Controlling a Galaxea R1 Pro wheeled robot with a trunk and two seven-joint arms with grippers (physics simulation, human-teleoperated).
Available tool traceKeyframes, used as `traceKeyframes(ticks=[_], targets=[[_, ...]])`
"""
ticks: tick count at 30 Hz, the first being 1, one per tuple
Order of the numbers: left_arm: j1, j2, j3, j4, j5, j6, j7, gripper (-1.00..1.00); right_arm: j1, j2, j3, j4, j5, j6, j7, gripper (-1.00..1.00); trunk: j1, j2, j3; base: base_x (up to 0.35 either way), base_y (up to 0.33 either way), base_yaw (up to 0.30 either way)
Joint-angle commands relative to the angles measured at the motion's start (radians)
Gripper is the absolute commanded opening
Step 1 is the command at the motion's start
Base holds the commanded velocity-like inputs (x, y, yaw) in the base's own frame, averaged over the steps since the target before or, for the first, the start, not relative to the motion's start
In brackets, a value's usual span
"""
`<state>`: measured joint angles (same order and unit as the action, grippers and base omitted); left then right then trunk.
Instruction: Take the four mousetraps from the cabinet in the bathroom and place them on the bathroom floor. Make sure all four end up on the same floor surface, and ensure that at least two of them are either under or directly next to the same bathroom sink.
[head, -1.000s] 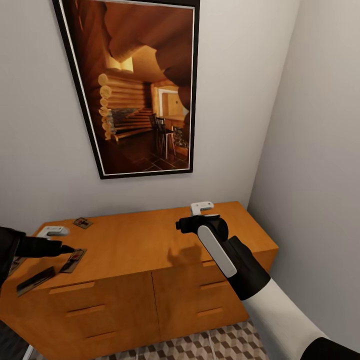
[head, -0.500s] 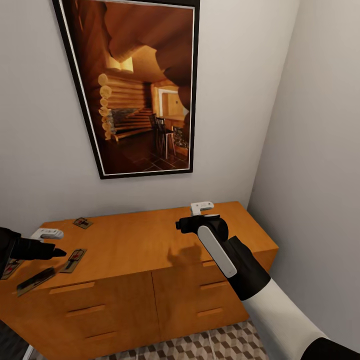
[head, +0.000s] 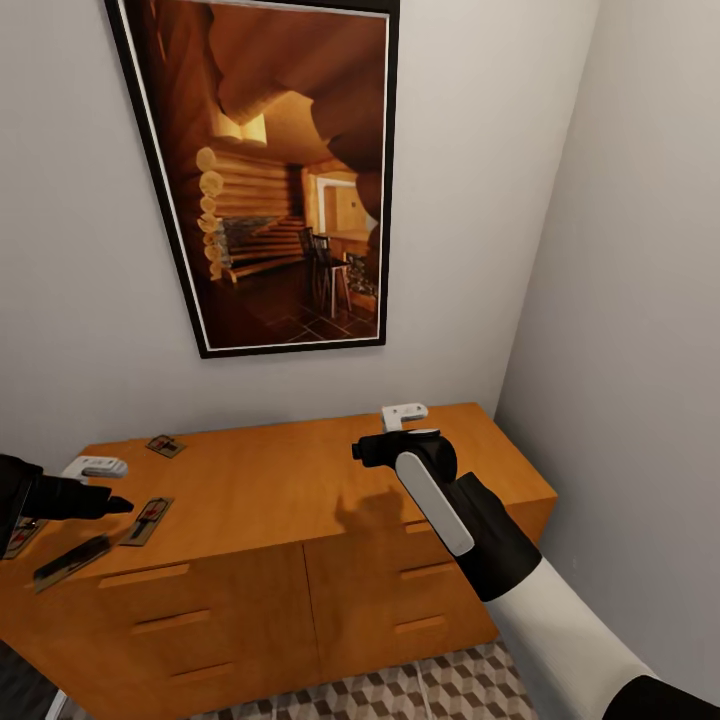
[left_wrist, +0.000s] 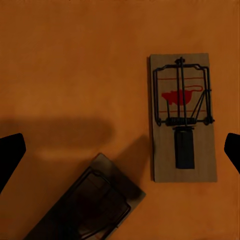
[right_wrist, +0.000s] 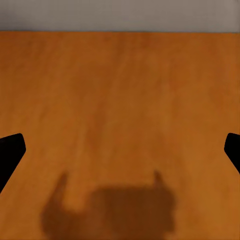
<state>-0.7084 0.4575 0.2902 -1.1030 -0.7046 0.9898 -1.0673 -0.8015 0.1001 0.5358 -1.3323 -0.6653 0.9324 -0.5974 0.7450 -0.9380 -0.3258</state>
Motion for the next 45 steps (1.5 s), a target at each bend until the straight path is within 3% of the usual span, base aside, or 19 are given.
traceKeyframes(ticks=[1,8,15,20,39,43,45], targets=[[-0.001,0.000,0.001,-0.002,-0.009,0.006,-0.011,1.00,-0.001,0.000,0.001,-0.001,-0.010,0.002,-0.011,1.00,0.000,-0.001,-0.001,0.000,0.000,0.000],[0.000,-0.002,0.002,-0.006,-0.004,0.006,-0.015,1.00,-0.001,0.000,0.001,-0.002,-0.010,0.002,-0.011,1.00,0.000,-0.001,-0.001,0.000,0.000,0.000],[-0.001,-0.042,0.003,-0.007,-0.004,0.006,-0.016,1.00,-0.001,0.000,0.001,-0.002,-0.010,0.002,-0.010,1.00,0.000,-0.001,-0.001,0.000,0.000,0.000],[-0.001,-0.056,0.003,-0.007,-0.005,0.006,-0.016,1.00,-0.001,-0.001,0.000,-0.001,-0.010,0.002,-0.010,1.00,0.000,-0.001,-0.001,0.000,0.000,0.000],[-0.001,-0.063,0.004,-0.008,-0.001,0.006,-0.017,1.00,-0.001,-0.004,-0.004,-0.017,-0.012,0.003,-0.006,1.00,0.000,-0.001,-0.001,0.000,0.000,0.000],[-0.001,-0.065,0.003,-0.008,-0.001,0.006,-0.017,1.00,-0.001,-0.010,-0.021,-0.032,-0.017,0.001,0.006,1.00,0.000,-0.001,-0.001,0.000,0.000,0.000],[-0.001,-0.066,0.003,-0.008,-0.001,0.006,-0.017,1.00,-0.001,-0.024,-0.060,-0.059,-0.025,0.001,0.051,1.00,0.000,-0.001,-0.001,0.000,0.000,0.000]])
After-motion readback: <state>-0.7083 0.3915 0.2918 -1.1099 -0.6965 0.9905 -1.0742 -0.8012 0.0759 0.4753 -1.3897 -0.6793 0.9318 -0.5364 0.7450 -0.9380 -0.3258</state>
